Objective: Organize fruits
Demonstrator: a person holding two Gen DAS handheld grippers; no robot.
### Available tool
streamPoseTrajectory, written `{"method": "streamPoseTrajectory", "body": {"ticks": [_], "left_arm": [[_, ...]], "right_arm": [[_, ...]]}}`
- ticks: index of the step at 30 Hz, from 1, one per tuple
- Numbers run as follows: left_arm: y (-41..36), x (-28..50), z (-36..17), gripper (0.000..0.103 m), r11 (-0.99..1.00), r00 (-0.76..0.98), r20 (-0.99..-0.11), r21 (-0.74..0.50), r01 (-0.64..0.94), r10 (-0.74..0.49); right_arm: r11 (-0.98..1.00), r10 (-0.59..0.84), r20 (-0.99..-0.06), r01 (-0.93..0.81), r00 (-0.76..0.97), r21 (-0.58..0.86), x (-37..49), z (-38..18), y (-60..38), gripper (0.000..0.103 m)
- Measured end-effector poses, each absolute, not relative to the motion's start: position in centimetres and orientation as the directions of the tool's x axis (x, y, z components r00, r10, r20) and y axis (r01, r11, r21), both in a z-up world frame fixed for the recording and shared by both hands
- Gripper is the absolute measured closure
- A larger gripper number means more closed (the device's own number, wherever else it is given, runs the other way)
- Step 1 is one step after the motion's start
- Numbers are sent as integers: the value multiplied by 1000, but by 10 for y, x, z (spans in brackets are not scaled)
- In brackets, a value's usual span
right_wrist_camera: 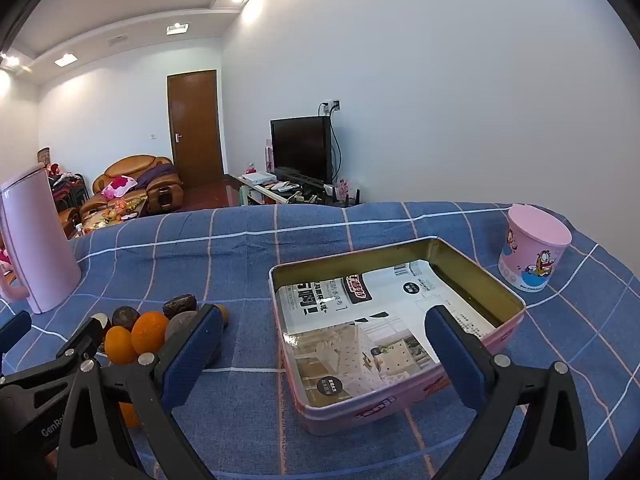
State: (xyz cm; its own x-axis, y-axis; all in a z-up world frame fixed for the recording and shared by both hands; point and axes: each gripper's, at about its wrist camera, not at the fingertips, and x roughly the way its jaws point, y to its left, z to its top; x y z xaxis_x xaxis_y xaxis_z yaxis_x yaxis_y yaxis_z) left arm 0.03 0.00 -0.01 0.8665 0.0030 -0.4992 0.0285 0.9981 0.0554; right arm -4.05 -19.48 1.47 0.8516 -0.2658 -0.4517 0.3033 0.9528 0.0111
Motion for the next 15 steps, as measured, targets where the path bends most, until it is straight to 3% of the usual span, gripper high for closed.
{"method": "streamPoseTrajectory", "body": {"ticks": [15], "left_arm": [[-3,-4,-1,0,997,866,-499,39,62,-34]], "right_arm": [[954,-258,-459,301,850,20,-40,13,-197,1]]}}
